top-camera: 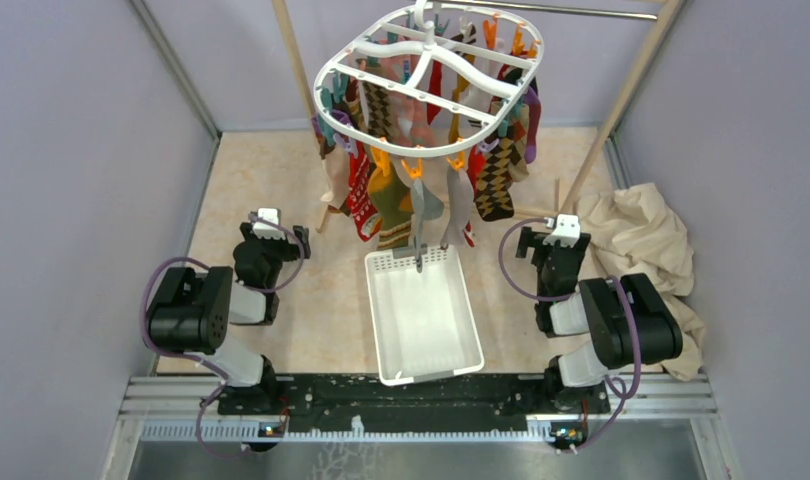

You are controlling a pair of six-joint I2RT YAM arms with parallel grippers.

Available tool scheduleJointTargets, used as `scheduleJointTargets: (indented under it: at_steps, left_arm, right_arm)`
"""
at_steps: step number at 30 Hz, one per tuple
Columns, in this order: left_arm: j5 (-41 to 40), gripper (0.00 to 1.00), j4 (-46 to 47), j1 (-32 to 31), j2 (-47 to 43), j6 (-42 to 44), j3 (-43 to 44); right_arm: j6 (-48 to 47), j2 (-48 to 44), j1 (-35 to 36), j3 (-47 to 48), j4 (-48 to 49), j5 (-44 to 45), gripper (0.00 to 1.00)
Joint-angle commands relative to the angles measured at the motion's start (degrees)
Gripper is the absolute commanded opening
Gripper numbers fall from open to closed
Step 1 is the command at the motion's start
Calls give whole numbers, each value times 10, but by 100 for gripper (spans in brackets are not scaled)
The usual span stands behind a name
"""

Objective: Remove the socks clipped to the hanger
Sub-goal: Adjust the clothesline at the center of the board.

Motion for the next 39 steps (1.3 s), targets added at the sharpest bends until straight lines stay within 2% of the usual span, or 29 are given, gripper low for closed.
scheduleJointTargets:
  at_steps: [1, 15, 19, 25, 33, 36, 37, 39]
  left_arm:
    - [6, 99, 22, -1, 2, 6, 2]
    - [6, 99, 22, -2, 2, 7, 2]
    - [30, 99, 6, -3, 3, 18, 11]
    - [29, 99, 5, -4, 3, 19, 12]
    - [29, 99, 6, -4, 3, 18, 11]
    - [30, 99, 6, -3, 3, 18, 11]
    - [31, 99, 7, -3, 3, 19, 10]
    - [26, 99, 14, -3, 1, 17, 8]
  right_arm:
    - [4, -12, -6, 12, 21, -8, 98]
    - [3, -12, -6, 6, 33, -6, 98]
    - [1, -14, -5, 2, 40, -6, 99]
    - [-18, -16, -4, -22, 83, -53, 98]
    - [-10, -16, -3, -43, 123, -29, 98]
    - [2, -43, 0, -75, 169, 19, 98]
    - [0, -66, 5, -78, 156, 31, 98]
    - [7, -134, 8, -69, 72, 47, 99]
